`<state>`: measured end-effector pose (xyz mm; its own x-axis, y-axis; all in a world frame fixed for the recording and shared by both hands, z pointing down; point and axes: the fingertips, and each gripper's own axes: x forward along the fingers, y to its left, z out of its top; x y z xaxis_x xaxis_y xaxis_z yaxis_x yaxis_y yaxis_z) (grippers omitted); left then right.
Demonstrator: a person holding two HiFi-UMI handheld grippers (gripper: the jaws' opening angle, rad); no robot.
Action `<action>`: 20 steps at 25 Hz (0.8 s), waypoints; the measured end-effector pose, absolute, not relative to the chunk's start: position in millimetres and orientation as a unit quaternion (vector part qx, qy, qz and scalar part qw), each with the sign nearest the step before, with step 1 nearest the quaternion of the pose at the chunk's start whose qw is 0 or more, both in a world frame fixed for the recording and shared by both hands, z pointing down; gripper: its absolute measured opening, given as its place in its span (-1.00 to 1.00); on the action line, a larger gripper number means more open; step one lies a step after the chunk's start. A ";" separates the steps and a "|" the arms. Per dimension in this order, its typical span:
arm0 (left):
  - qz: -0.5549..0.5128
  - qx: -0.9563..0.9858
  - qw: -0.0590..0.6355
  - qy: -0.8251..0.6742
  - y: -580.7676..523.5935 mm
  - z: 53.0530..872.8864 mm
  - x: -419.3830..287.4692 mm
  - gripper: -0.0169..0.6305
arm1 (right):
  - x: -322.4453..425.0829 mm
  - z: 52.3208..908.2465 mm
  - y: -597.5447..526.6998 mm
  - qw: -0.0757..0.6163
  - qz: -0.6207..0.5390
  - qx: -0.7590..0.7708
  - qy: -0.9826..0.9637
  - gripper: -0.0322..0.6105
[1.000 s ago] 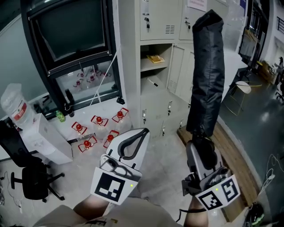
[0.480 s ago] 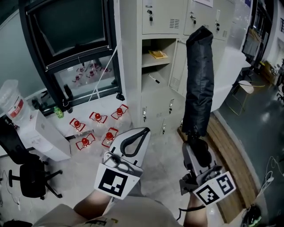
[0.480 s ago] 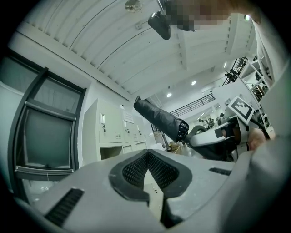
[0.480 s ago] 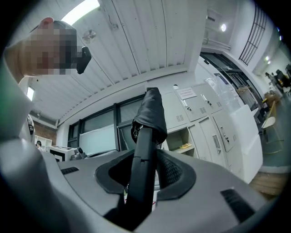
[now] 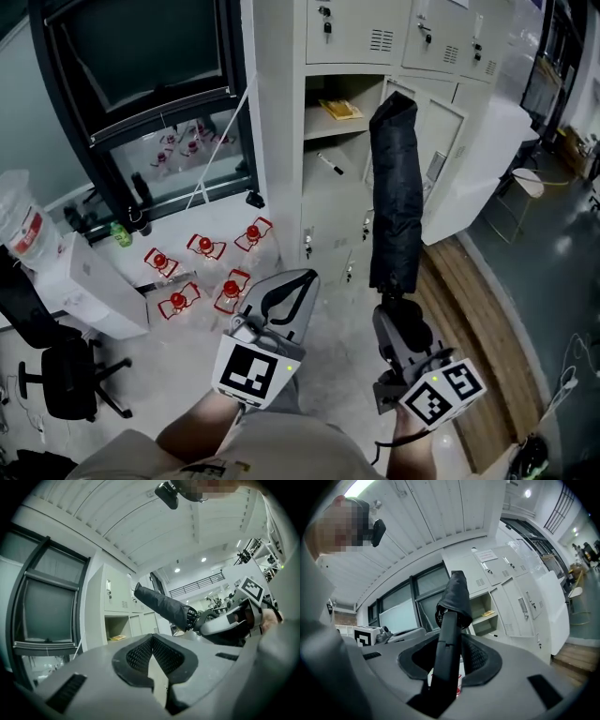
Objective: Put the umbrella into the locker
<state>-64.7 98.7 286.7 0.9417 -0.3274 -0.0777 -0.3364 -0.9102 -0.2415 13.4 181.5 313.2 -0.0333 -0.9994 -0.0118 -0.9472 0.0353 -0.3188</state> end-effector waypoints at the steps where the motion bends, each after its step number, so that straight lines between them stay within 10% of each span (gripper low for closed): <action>1: 0.012 -0.978 0.122 0.169 92.7 292.2 -60.8 -0.92 | 15.6 318.9 175.6 0.116 -0.121 -0.683 0.711 -0.48; 20: -0.068 -0.984 0.054 0.158 -22.5 376.7 7.3 -0.92 | 70.9 435.7 63.3 0.063 -0.259 -0.674 0.689 -0.48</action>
